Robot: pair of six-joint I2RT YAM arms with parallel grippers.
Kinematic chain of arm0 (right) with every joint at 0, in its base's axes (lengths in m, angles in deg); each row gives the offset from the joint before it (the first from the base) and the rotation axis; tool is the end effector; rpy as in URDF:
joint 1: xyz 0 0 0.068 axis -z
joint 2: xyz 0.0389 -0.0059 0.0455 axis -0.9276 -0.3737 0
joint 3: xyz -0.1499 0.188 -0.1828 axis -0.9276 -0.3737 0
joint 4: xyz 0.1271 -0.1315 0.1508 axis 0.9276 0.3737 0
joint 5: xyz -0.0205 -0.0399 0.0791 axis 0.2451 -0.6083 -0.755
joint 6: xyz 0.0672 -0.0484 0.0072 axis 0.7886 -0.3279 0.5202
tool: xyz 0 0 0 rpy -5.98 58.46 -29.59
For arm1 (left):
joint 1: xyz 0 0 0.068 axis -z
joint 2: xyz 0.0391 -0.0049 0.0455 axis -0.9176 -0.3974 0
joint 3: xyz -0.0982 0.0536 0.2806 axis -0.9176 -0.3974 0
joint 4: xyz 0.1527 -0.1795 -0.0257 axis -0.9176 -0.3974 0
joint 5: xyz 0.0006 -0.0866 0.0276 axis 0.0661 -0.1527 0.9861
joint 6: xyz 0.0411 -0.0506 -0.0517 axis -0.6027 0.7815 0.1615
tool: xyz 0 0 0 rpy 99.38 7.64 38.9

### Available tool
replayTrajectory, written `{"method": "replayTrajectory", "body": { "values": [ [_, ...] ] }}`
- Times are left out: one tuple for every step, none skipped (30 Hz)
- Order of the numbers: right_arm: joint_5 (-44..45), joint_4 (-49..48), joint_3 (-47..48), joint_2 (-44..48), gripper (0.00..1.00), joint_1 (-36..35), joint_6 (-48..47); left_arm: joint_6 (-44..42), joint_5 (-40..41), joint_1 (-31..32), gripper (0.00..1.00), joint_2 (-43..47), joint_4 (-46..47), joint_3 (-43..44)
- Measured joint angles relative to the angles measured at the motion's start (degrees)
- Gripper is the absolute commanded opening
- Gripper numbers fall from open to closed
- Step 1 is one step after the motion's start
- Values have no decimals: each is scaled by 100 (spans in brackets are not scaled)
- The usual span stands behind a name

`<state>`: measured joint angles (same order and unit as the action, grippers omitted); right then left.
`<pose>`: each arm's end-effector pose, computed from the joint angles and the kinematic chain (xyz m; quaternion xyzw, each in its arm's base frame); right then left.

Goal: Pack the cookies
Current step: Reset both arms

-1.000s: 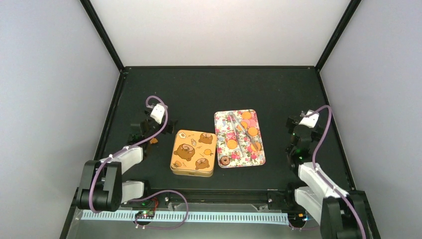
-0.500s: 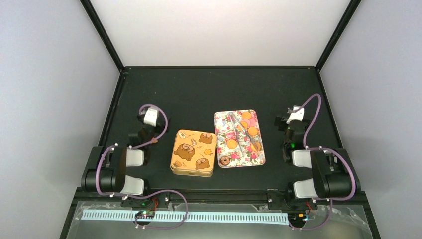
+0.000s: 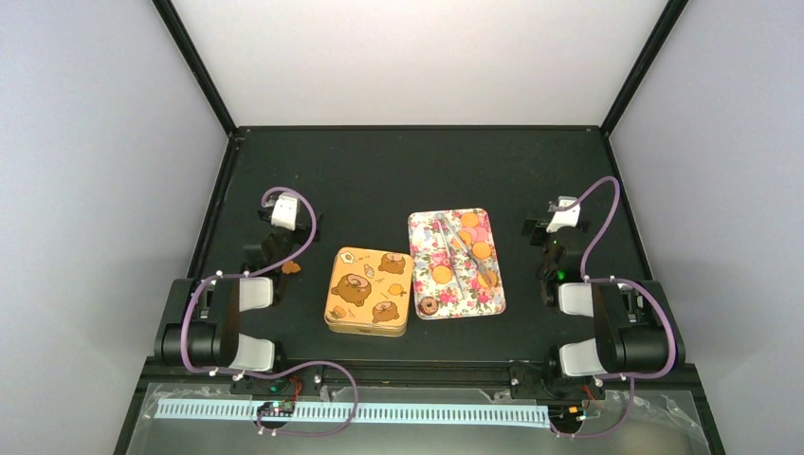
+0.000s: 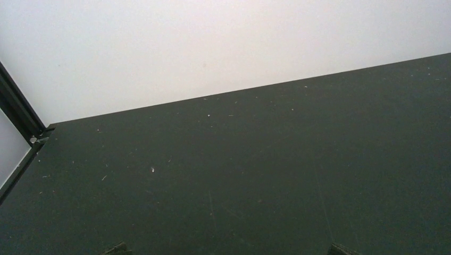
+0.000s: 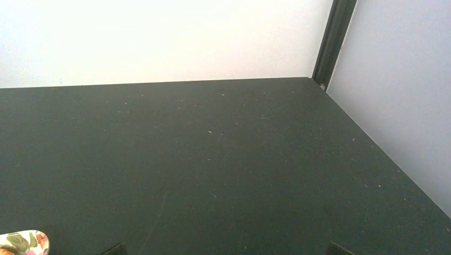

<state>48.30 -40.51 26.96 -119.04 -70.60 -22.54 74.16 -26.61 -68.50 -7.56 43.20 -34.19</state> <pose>0.2598 -0.0021 0.2021 0.0543 0.7664 -0.0489 0.6382 0.2644 -0.0070 0.2135 0.0969 0.7481 -0.0390 0.6553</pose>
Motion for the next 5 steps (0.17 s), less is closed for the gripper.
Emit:
{"method": "replayTrajectory", "body": {
  "values": [
    [-9, 0, 0, 0, 100, 2, 0, 0, 0, 0, 99, 0, -4, 0],
    [-28, -2, 2, 0, 100, 2, 0, 0, 2, 0, 99, 0, -11, 0],
    [-44, -2, 2, 0, 100, 2, 0, 0, 2, 0, 99, 0, -15, 0],
    [-48, 0, 7, 0, 100, 2, 2, 0, 2, 0, 99, 0, -17, 0],
    [-52, 0, 13, 0, 100, 2, 0, 0, 2, 0, 99, 0, -17, 0]
  ]
}}
